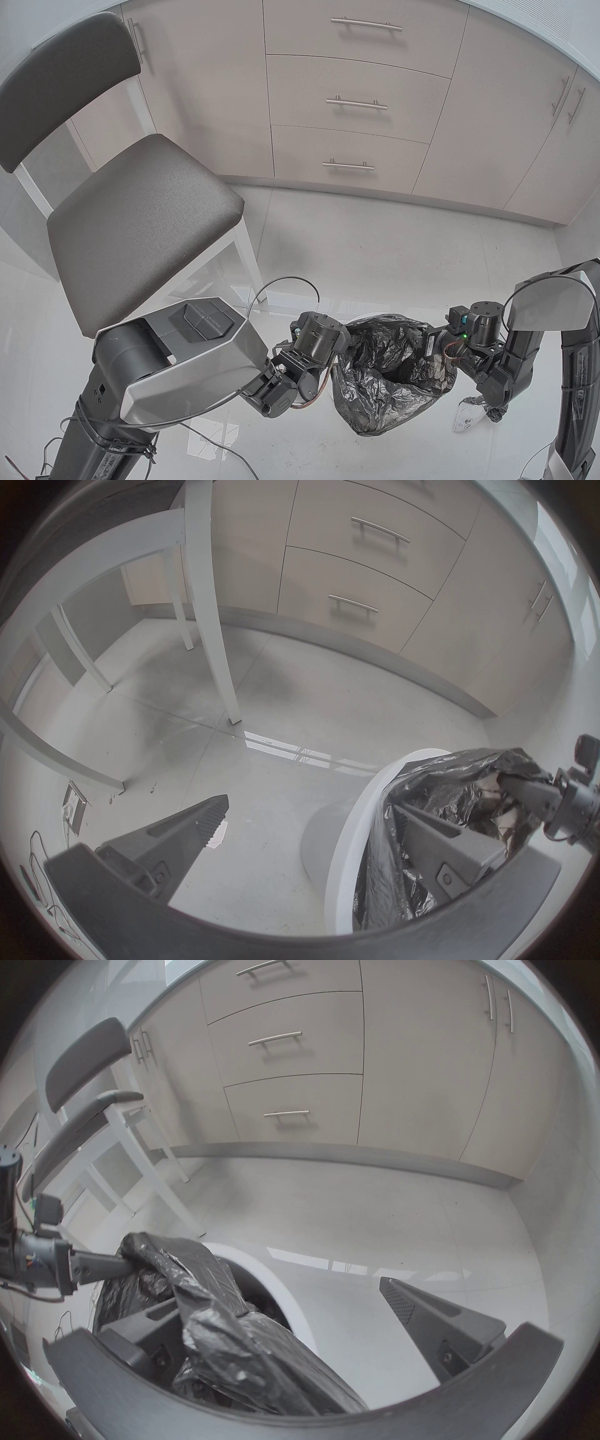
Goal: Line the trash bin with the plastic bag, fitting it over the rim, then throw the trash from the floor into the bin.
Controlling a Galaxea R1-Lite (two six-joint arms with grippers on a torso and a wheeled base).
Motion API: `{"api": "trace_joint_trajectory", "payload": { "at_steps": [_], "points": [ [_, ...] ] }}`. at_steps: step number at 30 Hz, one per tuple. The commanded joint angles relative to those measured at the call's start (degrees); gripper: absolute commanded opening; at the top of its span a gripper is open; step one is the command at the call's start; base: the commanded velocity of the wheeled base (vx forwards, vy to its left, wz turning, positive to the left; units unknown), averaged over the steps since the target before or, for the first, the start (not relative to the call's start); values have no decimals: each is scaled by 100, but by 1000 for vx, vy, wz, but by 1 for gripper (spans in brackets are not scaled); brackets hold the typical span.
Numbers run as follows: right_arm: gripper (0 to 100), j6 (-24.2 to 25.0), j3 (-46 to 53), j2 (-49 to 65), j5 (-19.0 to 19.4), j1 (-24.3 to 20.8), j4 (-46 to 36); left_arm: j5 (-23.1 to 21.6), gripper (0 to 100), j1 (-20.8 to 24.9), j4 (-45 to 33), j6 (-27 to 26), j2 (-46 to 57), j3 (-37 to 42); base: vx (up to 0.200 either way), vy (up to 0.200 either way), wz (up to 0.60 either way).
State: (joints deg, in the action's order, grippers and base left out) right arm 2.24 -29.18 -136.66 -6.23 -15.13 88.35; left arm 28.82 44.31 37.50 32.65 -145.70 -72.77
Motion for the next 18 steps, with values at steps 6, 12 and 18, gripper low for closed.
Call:
{"api": "trace_joint_trajectory", "payload": {
  "at_steps": [6, 12, 18],
  "points": [
    [100, 13, -878, -124, -1, 300, -564, 10, 100, 16, 3, 5, -2, -1, 0, 0, 0],
    [100, 13, -1186, -309, 8, 353, -661, 1, 100, 16, 3, 5, -2, 8, 0, 0, 0],
    [100, 75, -1379, -608, 34, 335, -643, 1, 100, 25, 3, 5, -2, 8, 0, 0, 0]
  ]
}}
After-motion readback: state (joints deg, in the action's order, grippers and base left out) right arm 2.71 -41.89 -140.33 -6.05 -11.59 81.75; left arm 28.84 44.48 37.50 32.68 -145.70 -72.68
